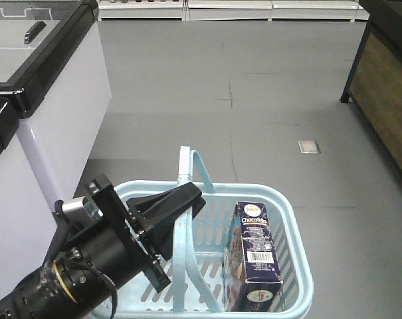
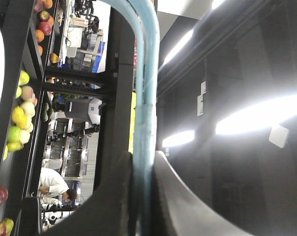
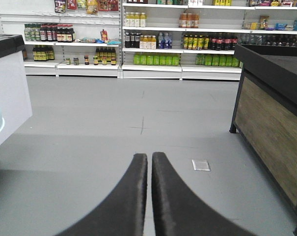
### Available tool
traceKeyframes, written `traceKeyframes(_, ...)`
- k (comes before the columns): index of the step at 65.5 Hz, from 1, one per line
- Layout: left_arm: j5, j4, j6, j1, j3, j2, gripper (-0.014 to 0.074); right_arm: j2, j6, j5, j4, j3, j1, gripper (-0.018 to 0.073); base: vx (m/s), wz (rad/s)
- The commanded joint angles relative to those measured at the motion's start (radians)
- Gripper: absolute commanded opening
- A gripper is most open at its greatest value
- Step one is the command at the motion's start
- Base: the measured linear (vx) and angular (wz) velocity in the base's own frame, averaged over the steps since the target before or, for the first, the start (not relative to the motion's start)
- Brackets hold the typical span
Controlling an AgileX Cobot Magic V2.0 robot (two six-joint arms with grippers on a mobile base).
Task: Left arm holds basket, right arm returns cookies
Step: 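Drive forward toward the drink shelves holding the basket in the left gripper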
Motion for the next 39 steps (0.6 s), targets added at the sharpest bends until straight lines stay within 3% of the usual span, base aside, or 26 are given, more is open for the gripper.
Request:
traceKeyframes(1,-0.287,-0.01,-0.001,-0.006,-0.025,-0.033,-0.0003,-0.012,-0.008,-0.076,-0.004,0.017,-0.001,-0.0003,0.43,0.02)
traceKeyframes(39,-0.287,-0.01,-0.001,-0.006,-0.025,-0.033,-0.0003,-0.012,-0.008,-0.076,-0.004,0.017,-0.001,-0.0003,0.47,-0.05)
